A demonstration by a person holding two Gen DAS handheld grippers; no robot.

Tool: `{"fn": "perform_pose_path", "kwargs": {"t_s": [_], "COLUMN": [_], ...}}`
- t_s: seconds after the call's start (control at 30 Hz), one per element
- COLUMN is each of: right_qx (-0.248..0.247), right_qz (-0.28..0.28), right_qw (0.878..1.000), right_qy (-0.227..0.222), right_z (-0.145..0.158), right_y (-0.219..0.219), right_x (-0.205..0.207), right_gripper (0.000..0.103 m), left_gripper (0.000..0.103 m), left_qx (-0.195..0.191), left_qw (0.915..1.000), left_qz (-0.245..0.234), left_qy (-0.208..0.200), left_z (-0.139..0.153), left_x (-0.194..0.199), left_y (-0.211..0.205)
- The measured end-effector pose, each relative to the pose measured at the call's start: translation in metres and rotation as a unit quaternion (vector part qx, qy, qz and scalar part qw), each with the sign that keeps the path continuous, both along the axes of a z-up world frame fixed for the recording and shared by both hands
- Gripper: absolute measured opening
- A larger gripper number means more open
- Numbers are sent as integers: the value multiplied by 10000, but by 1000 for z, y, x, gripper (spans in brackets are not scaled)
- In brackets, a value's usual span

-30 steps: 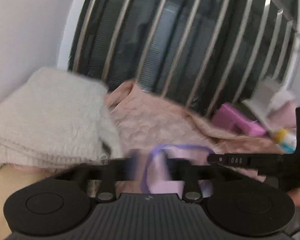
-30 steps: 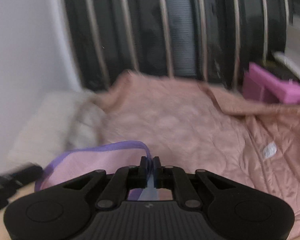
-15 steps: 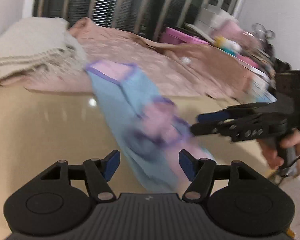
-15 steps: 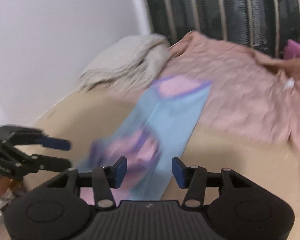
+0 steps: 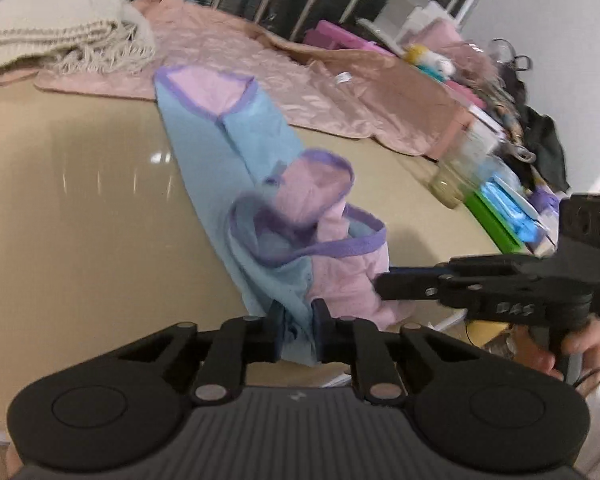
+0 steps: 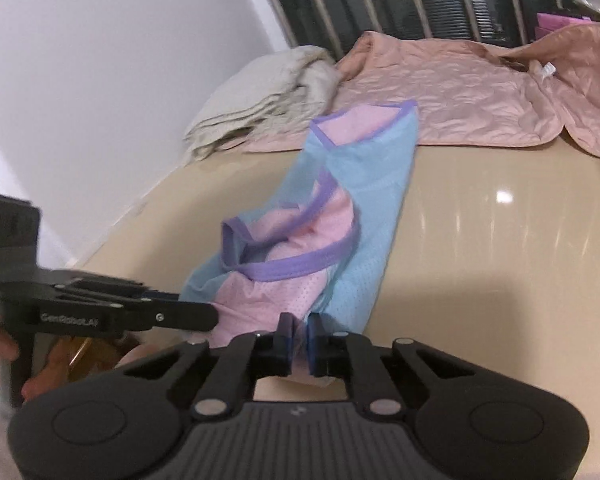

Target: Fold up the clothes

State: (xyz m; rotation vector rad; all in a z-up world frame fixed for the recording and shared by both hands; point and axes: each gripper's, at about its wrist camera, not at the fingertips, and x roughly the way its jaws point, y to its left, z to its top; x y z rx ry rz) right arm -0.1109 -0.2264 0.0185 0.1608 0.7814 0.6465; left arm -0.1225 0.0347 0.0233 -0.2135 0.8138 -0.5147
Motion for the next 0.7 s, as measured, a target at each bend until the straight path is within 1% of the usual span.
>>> {"fn": "perform_pose_path", "kwargs": {"t_s": [0.03, 0.07, 0.1, 0.13, 0.2, 0.27, 0.3, 0.33, 0.37, 0.4, 0.43, 0.47, 0.5, 0.53, 0.57, 0.6, 0.63, 0.67, 0.7], "right_qx": [24, 49, 73, 19, -99, -254, -299, -321, -282, -240, -197, -145, -58, 32, 48, -15, -168, -371, -503], "right_qz": [17, 31, 45, 95, 199, 208, 211, 248, 250, 249, 249, 226, 174, 121, 65, 7, -62, -134, -147], "right_qw": [9998, 9993, 9985, 9979, 9962, 9969, 9971, 9977, 9981, 9983, 9986, 9985, 9982, 9979, 9979, 9981, 9980, 9974, 9960], "right_qy": [-175, -357, -539, -642, -838, -720, -660, -540, -497, -458, -420, -486, -564, -641, -645, -622, -606, -610, -726], "right_z": [6, 13, 19, 19, 19, 11, 6, 1, -1, -2, -4, -2, 2, 5, 5, 2, -2, -7, -6], "right_y": [-2, -4, -6, -3, 3, 13, 17, 21, 23, 25, 26, 27, 25, 22, 23, 25, 28, 32, 31], "right_x": [-4, -9, -13, -8, 2, 22, 31, 39, 40, 42, 43, 40, 38, 36, 38, 43, 47, 50, 47], "right_gripper": [16, 36, 48, 58, 57, 55, 51, 26, 6, 6, 5, 5, 5, 5, 5, 6, 11, 15, 18], "left_gripper": [27, 41, 48, 48, 48, 47, 34, 23, 2, 1, 1, 1, 1, 2, 7, 19, 27, 39, 39], "left_qx": [-34, -134, -238, -296, -365, -412, -442, -491, -581, -672, -805, -1028, -1169, -1137, -1105, -1057, -1000, -995, -1001], "left_qw": [9999, 9996, 9993, 9990, 9988, 9986, 9986, 9983, 9977, 9970, 9959, 9940, 9924, 9923, 9922, 9922, 9926, 9928, 9931], "left_qz": [73, 140, 177, 208, 266, 311, 305, 308, 330, 353, 364, 350, 374, 477, 579, 660, 675, 649, 598], "left_qy": [-105, -199, -248, -250, -177, -65, -7, 50, 108, 166, 191, 146, 107, 81, 56, 62, 122, 150, 143], "left_z": [3, 6, 7, 7, 4, 0, -2, -4, -5, -7, -7, -6, -5, -7, -8, -10, -13, -15, -15], "left_x": [-5, -5, -1, 4, 16, 28, 32, 36, 38, 40, 41, 41, 41, 43, 44, 46, 48, 48, 46], "left_y": [3, 7, 10, 10, 7, 4, 2, 1, 3, 4, 5, 9, 11, 12, 13, 14, 14, 15, 17]}}
